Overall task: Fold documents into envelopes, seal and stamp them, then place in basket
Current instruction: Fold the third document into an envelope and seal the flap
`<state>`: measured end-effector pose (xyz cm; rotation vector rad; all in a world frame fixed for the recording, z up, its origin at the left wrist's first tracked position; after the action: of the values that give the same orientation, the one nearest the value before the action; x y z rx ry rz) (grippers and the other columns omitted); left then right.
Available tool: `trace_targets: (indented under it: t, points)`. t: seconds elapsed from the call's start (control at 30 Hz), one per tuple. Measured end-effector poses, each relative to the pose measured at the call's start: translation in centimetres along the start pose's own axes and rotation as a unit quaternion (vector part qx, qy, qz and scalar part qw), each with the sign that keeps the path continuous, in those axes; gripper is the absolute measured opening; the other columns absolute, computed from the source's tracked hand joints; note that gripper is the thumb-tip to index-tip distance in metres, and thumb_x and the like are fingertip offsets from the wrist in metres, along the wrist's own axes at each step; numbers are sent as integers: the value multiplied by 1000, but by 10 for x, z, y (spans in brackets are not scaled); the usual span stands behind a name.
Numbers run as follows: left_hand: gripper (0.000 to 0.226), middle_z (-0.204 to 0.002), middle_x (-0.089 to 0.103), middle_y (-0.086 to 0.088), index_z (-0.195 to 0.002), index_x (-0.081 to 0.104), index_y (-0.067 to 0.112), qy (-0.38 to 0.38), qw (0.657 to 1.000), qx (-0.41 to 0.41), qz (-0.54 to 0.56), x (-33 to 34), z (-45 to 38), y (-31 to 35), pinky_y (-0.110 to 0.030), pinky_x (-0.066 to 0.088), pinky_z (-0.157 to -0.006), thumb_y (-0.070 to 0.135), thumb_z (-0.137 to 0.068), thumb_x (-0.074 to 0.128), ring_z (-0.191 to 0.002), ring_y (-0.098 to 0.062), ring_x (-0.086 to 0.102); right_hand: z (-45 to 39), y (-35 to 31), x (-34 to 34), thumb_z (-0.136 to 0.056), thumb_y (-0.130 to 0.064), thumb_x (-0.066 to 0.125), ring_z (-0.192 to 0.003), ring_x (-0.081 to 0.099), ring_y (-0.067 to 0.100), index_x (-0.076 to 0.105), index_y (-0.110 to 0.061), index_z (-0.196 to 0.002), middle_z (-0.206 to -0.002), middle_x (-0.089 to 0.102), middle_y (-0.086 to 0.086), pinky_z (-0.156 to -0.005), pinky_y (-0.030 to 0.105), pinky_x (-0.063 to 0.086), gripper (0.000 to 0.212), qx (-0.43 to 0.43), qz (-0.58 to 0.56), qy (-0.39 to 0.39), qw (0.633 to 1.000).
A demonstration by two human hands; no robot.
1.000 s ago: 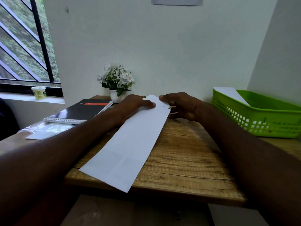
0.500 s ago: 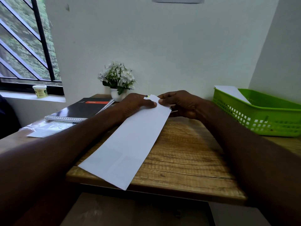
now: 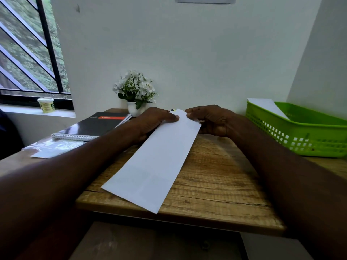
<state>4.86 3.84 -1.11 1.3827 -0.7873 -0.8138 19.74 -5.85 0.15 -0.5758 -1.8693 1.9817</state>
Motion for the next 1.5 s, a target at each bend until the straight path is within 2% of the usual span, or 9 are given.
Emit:
trace_targets:
  t: [0.17, 0.3, 0.6, 0.7, 0.87, 1.03, 1.2, 1.37, 1.5]
  points:
    - [33, -111, 75, -22, -120, 68, -4, 5, 1000, 7, -9, -1, -1, 2, -34, 61, -71, 15, -92, 70, -86, -28, 75, 1, -2, 2, -88, -4, 74, -89, 67, 19, 76, -12, -113, -98, 73, 5, -79, 34, 59, 26, -1, 19, -4, 1000]
    - [34, -103, 76, -20, -121, 68, -4, 9, 1000, 6, -12, 0, 1, 2, -31, 60, -65, 15, -93, 68, -78, -26, 75, -1, 1, -3, -87, -7, 76, -97, 68, 22, 77, -9, -111, -104, 72, 8, -93, 39, 59, 24, 4, -17, 10, 1000]
    - [30, -100, 78, -18, -119, 70, -2, 12, 1000, 7, -15, -1, 4, 4, -30, 60, -62, 15, -94, 67, -75, -26, 76, 4, -1, 5, -90, 9, 66, -87, 67, 17, 70, -11, -106, -99, 71, 7, -61, 28, 61, 26, 8, -20, -4, 1000]
    - [26, -93, 78, -16, -116, 70, -1, 17, 1000, 5, -14, 0, 6, 4, -29, 60, -58, 14, -96, 64, -70, -23, 76, 2, 1, 4, -89, 8, 67, -90, 67, 17, 70, -13, -109, -102, 71, 6, -66, 30, 62, 28, 14, -32, -12, 999]
    - [33, -111, 75, -22, -122, 69, -3, 23, 1000, 10, -15, -3, 3, 3, -33, 61, -68, 15, -94, 67, -82, -28, 74, 0, 6, 2, -92, -6, 70, -99, 66, 22, 74, -13, -102, -101, 71, 6, -102, 43, 55, 13, 30, -32, -9, 999]
    - [26, -85, 77, -14, -113, 71, -4, 41, 998, 24, -44, -6, 4, 8, -25, 58, -55, 15, -95, 67, -64, -21, 74, 0, 5, 5, -90, 0, 71, -99, 64, 21, 72, -13, -107, -101, 70, 7, -94, 39, 57, 21, 20, -23, -13, 999]
    - [34, -91, 76, -16, -113, 71, -4, 70, 995, 33, -57, -12, 1, 8, -26, 58, -62, 25, -95, 69, -67, -23, 72, 4, 2, 7, -89, 1, 72, -87, 65, 17, 72, -15, -108, -100, 69, 5, -64, 30, 61, 25, 19, -23, -8, 1000]
    - [53, -115, 73, -23, -118, 70, -4, 149, 984, 59, -76, -28, -2, 15, -40, 54, -84, 37, -86, 76, -89, -30, 68, 6, -7, 2, -89, -12, 70, -88, 66, 18, 80, -20, -102, -101, 71, 0, -73, 30, 58, 18, -8, -23, 16, 1000]
    - [39, -113, 75, -18, -119, 70, 2, 167, 982, 58, -67, -34, -4, 16, -40, 56, -87, 31, -94, 70, -94, -31, 71, 8, -12, 8, -85, -22, 74, -87, 67, 18, 82, -15, -105, -105, 75, -1, -71, 29, 57, 22, -29, 49, 30, 998]
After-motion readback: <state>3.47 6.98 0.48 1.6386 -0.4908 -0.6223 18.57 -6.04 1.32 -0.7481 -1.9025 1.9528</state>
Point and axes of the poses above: each hand's wrist, its own z-axis away from the middle knuckle, its own x-axis out of the palm, y = z × x, the point moved 9 cm from there along -z, towards the middle knuckle
